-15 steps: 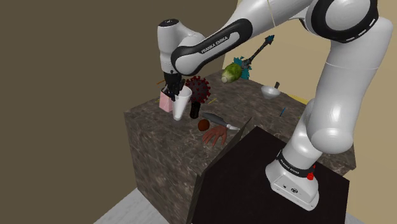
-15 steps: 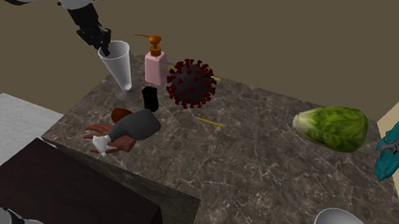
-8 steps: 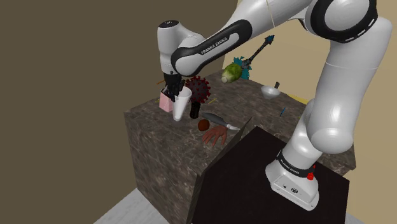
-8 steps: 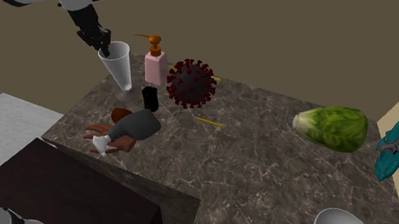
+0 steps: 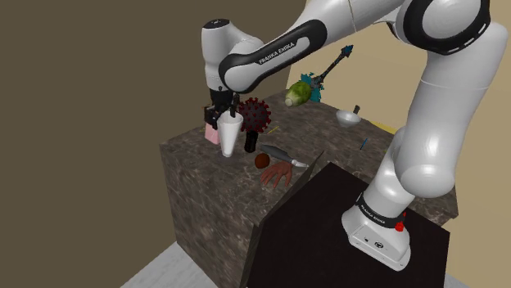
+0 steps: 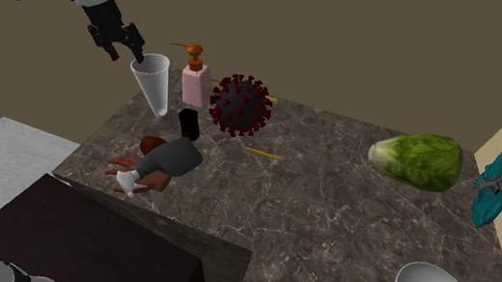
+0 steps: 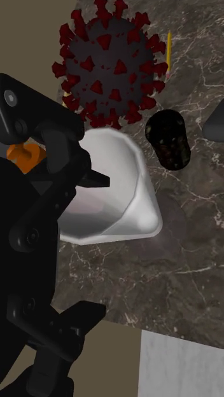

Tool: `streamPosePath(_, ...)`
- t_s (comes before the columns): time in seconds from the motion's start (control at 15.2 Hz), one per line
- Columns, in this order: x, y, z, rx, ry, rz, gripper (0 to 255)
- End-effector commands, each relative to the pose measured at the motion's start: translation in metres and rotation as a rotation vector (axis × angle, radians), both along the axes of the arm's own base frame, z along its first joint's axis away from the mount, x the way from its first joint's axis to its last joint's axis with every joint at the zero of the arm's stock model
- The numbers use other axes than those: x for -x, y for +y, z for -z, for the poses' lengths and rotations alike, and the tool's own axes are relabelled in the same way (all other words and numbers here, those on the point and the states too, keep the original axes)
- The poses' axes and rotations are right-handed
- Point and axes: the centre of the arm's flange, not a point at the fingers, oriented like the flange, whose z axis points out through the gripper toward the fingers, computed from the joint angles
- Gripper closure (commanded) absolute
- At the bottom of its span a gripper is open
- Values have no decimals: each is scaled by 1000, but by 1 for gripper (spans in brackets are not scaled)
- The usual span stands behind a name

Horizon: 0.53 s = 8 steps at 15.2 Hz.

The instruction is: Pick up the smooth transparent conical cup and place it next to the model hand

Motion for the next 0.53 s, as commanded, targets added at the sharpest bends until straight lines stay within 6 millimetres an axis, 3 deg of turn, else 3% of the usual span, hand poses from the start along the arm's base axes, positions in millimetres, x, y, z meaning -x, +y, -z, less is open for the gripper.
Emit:
streamPosePath(0.0, 4, 6, -23, 0, 1, 0, 0)
streamPosePath(0.07, 5, 8, -33, 0, 1, 0, 0)
streamPosePath(0.46, 5, 8, -33, 0, 1, 0, 0)
